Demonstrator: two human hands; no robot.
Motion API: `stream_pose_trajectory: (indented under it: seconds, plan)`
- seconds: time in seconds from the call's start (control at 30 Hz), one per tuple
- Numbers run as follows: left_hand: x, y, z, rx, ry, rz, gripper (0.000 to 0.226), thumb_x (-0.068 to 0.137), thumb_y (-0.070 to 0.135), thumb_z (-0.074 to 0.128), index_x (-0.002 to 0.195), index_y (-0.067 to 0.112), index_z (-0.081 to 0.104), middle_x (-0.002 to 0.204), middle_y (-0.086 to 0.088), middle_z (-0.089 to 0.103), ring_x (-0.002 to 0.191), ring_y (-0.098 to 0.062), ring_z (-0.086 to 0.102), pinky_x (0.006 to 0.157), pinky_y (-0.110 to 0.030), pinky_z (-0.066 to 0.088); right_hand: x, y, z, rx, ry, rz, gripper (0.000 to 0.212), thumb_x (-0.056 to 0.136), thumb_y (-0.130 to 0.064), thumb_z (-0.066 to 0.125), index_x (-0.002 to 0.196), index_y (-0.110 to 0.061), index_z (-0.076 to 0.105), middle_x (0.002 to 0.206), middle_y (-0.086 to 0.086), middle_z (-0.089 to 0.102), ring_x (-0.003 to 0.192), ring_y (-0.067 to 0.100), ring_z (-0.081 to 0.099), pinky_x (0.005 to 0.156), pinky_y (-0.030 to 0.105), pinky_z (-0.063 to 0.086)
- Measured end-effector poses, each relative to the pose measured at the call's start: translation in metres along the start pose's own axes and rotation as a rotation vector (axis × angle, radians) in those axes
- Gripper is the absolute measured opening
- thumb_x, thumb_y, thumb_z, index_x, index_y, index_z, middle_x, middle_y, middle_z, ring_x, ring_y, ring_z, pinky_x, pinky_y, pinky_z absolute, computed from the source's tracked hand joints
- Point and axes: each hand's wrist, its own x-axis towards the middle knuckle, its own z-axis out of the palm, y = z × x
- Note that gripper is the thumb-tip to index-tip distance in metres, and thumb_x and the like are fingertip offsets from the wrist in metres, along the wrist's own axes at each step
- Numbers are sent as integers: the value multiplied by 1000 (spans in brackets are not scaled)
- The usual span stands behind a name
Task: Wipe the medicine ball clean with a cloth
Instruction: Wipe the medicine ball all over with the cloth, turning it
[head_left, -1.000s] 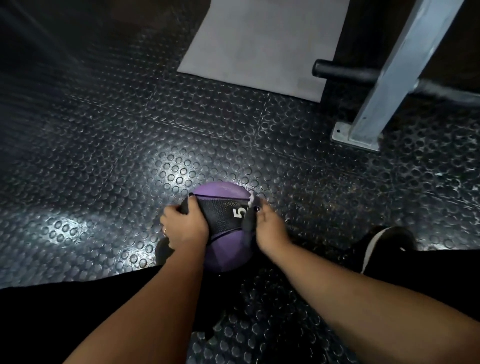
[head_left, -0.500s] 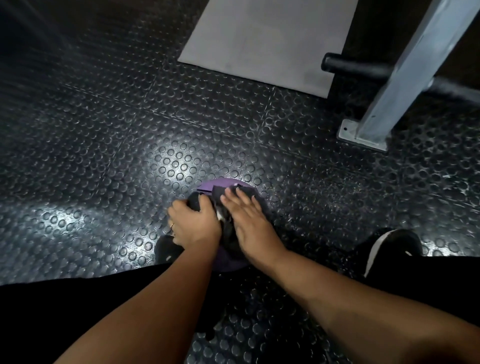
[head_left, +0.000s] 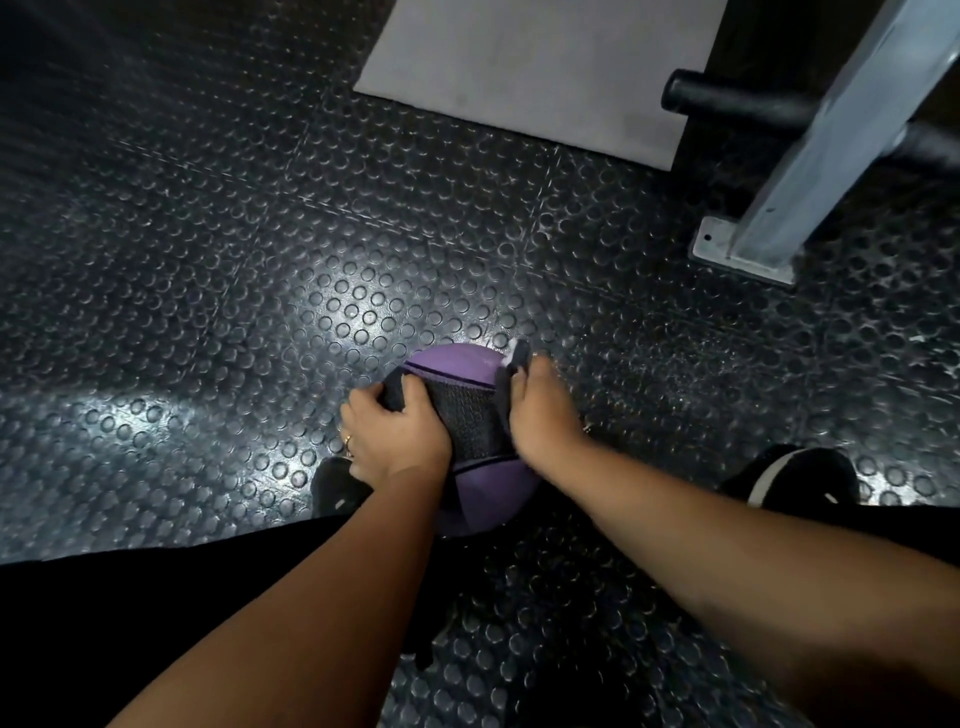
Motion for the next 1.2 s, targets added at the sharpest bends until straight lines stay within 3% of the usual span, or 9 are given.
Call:
stream_pose_trajectory:
  seconds: [0.1,0.2,0.27,0.37,0.5,0.63,0.87,1.07,1.2]
  plan:
    - [-4,0,0,-11,7,-2,44,87,53,53,117,20,57,122,-3,54,116,-31,53,100,-51,36,-52,3,9,-118,149,-312,37,95,-29,30,114,-6,51,124,18,50,114,33,46,99,44,40]
    - [-10,-1,-1,-10,5,20,44,89,52,54,117,18,56,122,-5,53,117,-31,52,99,-51,36,-47,16,3,-124,217,-405,25,89,-33,36,103,-15,49,118,14,48,104,31,44,89,43,40]
    - [-12,-2,-2,-3,1,22,44,90,51,54,119,18,56,124,-6,52,118,-31,51,99,-51,35,-33,24,2,-57,235,-295,17,92,-29,43,102,-14,45,115,16,45,102,32,43,87,42,39]
    - [-14,-6,-3,-24,-1,31,43,89,51,55,119,20,56,123,-4,52,120,-31,50,99,-52,34,-4,38,2,110,119,92,18,97,-17,46,111,-5,46,122,18,44,103,29,46,84,32,38]
    - [-9,-7,-4,-44,8,6,44,88,52,54,118,19,57,122,-4,53,118,-32,51,100,-53,34,12,51,-20,271,48,342,21,97,-17,48,114,-13,35,112,16,59,88,25,55,73,29,38]
    - [-10,-1,-2,-36,3,-5,45,88,53,53,119,19,56,122,-4,53,117,-32,53,100,-52,34,-19,26,-20,99,223,47,26,95,-25,52,117,-13,42,116,12,49,87,22,52,68,24,38]
    - [-11,-6,-3,-58,25,-22,43,89,50,55,119,19,57,123,-4,54,119,-31,52,101,-51,32,-40,34,-18,-247,105,-689,17,91,-26,43,105,-19,50,101,9,49,70,31,56,57,39,51]
    - [-17,-1,0,-44,28,0,45,89,52,55,120,20,56,123,-3,54,118,-30,52,102,-51,32,-19,63,-27,-66,98,-318,25,95,-10,44,117,-16,55,114,9,57,89,34,59,73,40,51]
    - [-9,-3,0,-55,37,-31,44,87,53,54,117,21,58,122,-3,55,118,-31,52,100,-51,33,-28,16,-22,-52,73,-543,18,97,-17,48,111,-15,58,108,4,54,83,27,59,69,35,49]
